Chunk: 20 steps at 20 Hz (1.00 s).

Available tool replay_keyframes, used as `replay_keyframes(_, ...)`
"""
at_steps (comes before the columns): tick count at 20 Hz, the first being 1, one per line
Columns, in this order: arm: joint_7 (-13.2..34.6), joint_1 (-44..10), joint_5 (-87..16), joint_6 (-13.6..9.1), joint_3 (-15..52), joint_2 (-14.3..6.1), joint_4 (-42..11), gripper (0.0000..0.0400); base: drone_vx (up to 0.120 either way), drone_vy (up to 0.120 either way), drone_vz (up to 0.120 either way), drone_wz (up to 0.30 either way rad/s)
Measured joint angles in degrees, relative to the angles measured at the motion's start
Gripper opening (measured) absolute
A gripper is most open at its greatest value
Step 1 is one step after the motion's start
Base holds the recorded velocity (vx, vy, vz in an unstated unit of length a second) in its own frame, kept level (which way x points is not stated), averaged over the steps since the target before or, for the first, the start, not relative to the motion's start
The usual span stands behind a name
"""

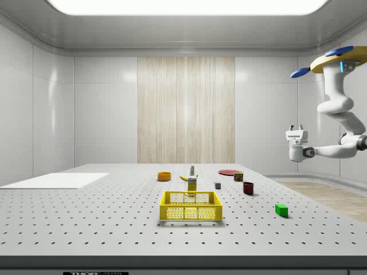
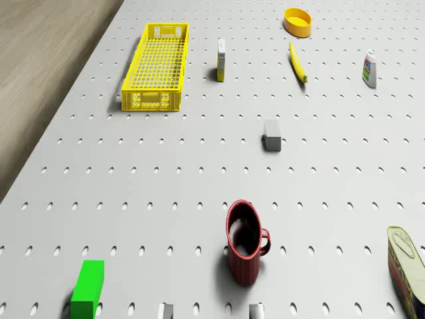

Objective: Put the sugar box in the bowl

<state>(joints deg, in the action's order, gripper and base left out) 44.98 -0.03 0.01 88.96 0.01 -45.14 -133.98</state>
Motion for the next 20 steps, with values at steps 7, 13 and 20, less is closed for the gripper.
replay_keyframes(7,-0.10,-0.18,0.07,-6.37,0.09,1.86,8.55,0.0400,0.000,0.000,0.000,0.000)
replay_keyframes(13,-0.13,-0.27,0.10,-9.64,0.15,3.96,14.19,0.0400,0.000,0.000,0.000,0.000)
replay_keyframes(20,-0.16,-0.34,0.13,-10.85,0.20,4.83,16.57,0.0400,0.000,0.000,0.000,0.000)
